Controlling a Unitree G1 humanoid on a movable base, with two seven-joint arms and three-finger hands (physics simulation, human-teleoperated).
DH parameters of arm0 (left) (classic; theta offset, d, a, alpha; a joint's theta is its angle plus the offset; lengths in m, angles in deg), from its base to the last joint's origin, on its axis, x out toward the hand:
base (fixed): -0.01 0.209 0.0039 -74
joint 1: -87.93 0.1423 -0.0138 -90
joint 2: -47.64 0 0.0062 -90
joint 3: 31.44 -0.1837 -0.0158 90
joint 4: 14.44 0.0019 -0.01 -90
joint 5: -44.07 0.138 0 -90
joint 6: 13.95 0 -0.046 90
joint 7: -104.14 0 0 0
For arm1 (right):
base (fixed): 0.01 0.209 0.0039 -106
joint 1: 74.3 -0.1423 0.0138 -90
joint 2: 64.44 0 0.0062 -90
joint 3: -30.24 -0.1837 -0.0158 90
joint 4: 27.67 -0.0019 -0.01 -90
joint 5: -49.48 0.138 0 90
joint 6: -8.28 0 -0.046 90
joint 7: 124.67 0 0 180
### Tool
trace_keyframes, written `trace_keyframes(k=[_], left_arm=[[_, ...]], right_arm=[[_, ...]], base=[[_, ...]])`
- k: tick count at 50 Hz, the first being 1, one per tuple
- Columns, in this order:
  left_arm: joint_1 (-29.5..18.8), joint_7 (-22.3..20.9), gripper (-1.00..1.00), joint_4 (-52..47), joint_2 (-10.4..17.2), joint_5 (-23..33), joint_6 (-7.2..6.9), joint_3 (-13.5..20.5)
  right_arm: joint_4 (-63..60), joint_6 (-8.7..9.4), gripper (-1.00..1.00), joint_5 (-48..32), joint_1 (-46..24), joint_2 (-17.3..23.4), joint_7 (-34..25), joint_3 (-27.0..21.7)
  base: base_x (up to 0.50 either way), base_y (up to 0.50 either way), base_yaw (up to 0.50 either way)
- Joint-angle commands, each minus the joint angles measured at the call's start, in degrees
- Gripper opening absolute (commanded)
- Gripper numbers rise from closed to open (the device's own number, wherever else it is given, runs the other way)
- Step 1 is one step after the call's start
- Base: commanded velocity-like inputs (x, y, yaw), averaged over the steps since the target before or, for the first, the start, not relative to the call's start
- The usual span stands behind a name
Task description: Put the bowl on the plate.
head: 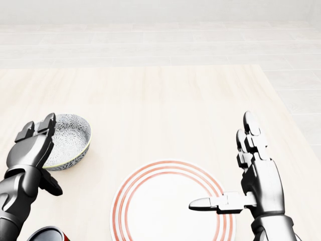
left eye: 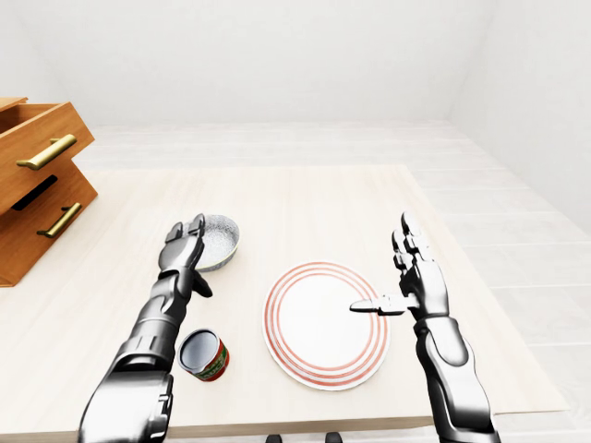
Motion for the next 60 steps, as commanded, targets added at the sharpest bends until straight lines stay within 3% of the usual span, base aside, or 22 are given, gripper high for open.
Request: trace_keyframes(k=[1,28,32,35,41,49,58,60], left_arm=[[-2.85,2.3,1.0,5.78,0.36,-0.23,0.0,-0.83],[-5.82,1.6,1.0,10.05,-0.01,0.05,0.0,-2.3],[-5.83,0.71,0.56,10.14,-0.11,-0.06,0.0,-2.27],[-5.93,0.24,0.38,10.14,-0.26,-0.12,0.0,-2.29],[-6.1,-0.69,0.07,10.42,-0.44,-0.46,0.0,-2.19],[-6.44,-1.97,-0.11,10.49,-0.69,-0.91,0.0,-2.1],[-6.35,-3.13,-0.47,10.98,-0.71,-1.61,0.0,-1.96],[-6.31,-3.22,-0.73,10.72,-0.6,-1.63,0.0,-2.04]], right_arm=[[0.1,0.0,1.0,-0.04,0.37,-0.06,-0.1,0.01],[-1.22,0.0,1.0,-0.35,-0.04,0.19,-0.16,-0.22],[-1.45,0.0,1.0,-0.14,0.05,0.08,-0.27,-0.34],[-1.6,0.0,1.0,-0.19,0.25,0.11,-0.32,-0.37],[-2.04,0.0,1.0,0.0,0.88,0.03,-0.44,-0.6],[-2.27,0.0,1.0,0.01,1.59,-0.11,-0.52,-0.63],[-2.91,0.0,1.0,0.05,1.94,-0.21,-0.58,-0.61],[-3.03,0.0,1.0,0.05,2.05,-0.23,-0.59,-0.6]], base=[[0.0,0.0,0.0],[0.0,0.0,0.0],[0.0,0.0,0.0],[0.0,0.0,0.0],[0.0,0.0,0.0],[0.0,0.0,0.0],[0.0,0.0,0.0],[0.0,0.0,0.0]])
